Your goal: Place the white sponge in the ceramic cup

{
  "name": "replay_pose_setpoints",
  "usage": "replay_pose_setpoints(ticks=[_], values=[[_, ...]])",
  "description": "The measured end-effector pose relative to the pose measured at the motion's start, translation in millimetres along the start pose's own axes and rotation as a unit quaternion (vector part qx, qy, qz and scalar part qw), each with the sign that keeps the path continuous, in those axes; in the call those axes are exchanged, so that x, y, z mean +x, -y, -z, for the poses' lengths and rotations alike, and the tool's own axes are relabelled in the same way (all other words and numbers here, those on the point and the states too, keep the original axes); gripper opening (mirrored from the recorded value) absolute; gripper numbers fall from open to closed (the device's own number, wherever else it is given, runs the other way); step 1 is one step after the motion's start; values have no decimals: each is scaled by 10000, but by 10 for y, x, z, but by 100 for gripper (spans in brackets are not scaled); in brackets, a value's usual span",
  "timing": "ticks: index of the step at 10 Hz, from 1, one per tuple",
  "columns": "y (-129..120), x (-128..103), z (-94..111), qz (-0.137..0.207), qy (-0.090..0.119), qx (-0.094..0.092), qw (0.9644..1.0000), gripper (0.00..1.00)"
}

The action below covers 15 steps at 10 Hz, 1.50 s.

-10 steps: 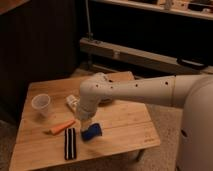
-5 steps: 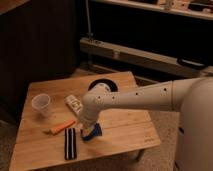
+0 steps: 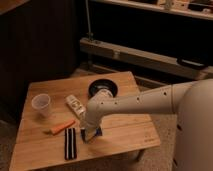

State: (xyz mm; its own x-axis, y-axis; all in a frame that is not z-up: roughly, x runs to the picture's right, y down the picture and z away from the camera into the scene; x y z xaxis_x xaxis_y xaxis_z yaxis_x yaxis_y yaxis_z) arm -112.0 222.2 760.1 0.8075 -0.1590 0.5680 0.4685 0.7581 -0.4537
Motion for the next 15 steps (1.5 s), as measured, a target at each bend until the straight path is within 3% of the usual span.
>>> replay_pose_setpoints(ticks=[8,15], values=[[32,160,-274,-182,-170,69,9997,53],[98,169,-366,-188,-128,48,9997,53]])
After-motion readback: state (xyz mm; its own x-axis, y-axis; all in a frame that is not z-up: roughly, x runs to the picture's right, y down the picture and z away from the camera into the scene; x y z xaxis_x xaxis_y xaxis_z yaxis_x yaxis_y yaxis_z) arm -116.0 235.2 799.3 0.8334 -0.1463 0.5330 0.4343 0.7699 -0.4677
